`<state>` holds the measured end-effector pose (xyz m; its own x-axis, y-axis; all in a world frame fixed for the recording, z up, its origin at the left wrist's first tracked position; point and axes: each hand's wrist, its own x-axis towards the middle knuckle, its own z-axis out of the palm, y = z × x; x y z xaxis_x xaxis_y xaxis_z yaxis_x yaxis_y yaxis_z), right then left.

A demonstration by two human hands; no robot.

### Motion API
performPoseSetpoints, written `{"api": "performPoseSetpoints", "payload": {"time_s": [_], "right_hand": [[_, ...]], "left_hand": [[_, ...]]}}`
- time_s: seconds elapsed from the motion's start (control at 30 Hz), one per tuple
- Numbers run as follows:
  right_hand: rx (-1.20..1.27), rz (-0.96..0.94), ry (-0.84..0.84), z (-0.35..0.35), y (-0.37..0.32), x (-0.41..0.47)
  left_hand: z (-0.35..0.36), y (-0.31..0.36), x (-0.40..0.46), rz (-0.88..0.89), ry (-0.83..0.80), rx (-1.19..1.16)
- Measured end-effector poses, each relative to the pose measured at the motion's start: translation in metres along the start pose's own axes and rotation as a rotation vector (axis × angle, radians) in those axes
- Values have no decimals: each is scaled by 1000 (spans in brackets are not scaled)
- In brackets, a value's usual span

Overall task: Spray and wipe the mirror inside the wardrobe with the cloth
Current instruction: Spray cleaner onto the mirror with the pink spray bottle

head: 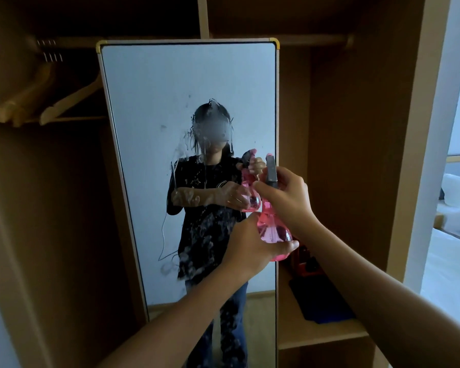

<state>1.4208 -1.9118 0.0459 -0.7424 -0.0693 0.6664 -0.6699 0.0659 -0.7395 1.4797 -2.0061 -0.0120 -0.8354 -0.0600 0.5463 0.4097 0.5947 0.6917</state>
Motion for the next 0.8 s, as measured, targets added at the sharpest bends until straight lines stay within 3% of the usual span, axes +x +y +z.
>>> {"api": "performPoseSetpoints", "payload": {"time_s": [0.57, 0.8], "right_hand": [[-124, -2, -99, 22, 1, -21], [-44, 47, -134, 38, -2, -30]], "left_hand": [[-9, -23, -27, -75, 3, -70], [-24, -29, -37, -92, -8, -74]]}}
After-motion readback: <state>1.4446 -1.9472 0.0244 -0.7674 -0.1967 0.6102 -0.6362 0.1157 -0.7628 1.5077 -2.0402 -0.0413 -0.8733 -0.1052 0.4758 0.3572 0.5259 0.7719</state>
